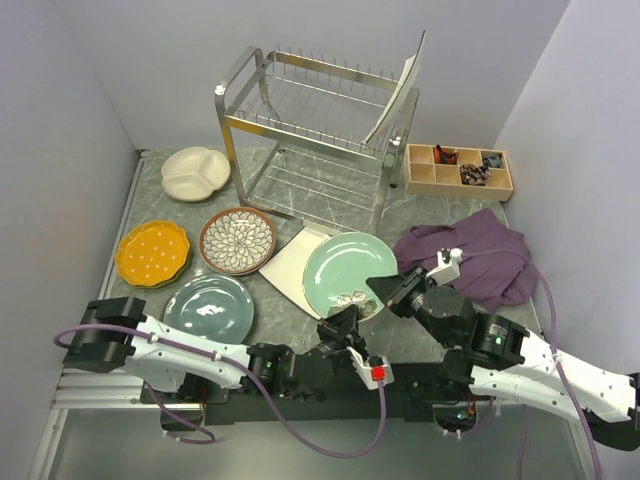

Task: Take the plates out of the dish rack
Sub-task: Place the plate at the center of the board, then unload the plate from the dish rack.

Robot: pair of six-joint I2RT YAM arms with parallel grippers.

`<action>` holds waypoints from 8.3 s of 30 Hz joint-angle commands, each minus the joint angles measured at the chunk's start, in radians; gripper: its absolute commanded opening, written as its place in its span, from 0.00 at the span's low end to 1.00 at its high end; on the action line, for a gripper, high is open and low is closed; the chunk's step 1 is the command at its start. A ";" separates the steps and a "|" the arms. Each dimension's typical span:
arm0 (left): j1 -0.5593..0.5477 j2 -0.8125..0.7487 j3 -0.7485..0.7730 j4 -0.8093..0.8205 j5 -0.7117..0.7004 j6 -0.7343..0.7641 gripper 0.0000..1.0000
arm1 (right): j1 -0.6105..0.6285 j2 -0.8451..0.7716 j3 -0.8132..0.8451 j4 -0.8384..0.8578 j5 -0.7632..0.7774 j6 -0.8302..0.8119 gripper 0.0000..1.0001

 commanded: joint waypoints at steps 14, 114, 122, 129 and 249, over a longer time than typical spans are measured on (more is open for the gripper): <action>0.013 -0.110 0.004 0.066 0.252 -0.358 0.72 | -0.008 -0.202 -0.150 0.204 0.070 -0.087 0.00; 0.591 0.726 0.256 0.597 1.037 -1.922 0.01 | -0.022 -0.499 0.195 -0.210 0.090 -0.360 1.00; 0.566 0.746 0.279 0.565 0.997 -1.920 0.18 | -0.022 -0.506 0.184 -0.210 0.092 -0.351 1.00; 0.556 0.766 0.337 0.495 0.996 -1.885 0.38 | -0.020 -0.499 0.163 -0.190 0.084 -0.346 1.00; 0.835 0.682 1.524 -0.334 0.807 -0.507 0.51 | -0.022 -0.239 0.006 0.072 -0.077 -0.651 1.00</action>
